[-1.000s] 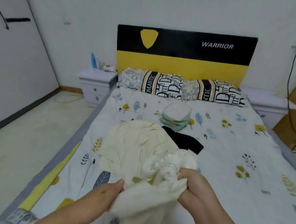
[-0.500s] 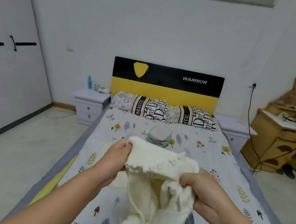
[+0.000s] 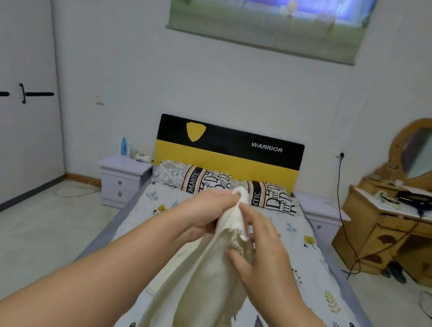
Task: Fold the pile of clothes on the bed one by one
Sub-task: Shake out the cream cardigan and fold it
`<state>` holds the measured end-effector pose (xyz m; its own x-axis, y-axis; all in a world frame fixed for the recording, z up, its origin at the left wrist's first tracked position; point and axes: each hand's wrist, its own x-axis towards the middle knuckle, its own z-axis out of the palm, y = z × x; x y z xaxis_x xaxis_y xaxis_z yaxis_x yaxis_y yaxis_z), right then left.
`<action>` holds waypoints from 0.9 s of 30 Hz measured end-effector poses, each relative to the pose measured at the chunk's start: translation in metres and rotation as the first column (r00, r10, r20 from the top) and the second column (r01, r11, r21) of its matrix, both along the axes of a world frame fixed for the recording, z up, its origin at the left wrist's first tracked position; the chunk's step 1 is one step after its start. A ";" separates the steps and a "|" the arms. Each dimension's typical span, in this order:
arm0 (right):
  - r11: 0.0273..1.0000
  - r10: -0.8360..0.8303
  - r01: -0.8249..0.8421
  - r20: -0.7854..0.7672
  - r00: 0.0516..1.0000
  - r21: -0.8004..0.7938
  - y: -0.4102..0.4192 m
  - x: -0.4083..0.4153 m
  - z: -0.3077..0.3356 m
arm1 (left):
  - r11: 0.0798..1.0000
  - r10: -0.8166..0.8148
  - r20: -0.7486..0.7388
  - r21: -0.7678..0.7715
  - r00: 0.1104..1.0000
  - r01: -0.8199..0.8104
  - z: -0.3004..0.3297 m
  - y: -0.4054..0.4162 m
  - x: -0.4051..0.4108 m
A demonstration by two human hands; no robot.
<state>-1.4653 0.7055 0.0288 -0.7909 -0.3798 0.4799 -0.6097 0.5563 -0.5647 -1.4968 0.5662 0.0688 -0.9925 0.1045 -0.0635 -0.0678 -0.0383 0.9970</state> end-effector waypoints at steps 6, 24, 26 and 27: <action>0.994 -0.109 0.106 -0.212 0.971 -0.023 -0.013 -0.012 0.044 | 0.994 -0.038 -0.119 0.101 0.992 0.051 0.008 -0.014 0.026; 0.861 -0.493 0.506 0.161 0.855 -0.049 0.101 -0.036 0.075 | 0.580 0.355 -0.277 -0.683 0.893 -0.443 -0.053 -0.081 0.051; 0.833 -0.553 0.544 0.180 0.813 0.100 0.117 -0.035 0.049 | 0.550 0.288 -0.327 -0.713 0.900 -0.435 -0.031 -0.082 0.051; 0.814 -0.579 0.556 0.170 0.797 0.168 0.122 -0.034 0.038 | 0.549 0.255 -0.332 -0.723 0.908 -0.419 -0.022 -0.078 0.052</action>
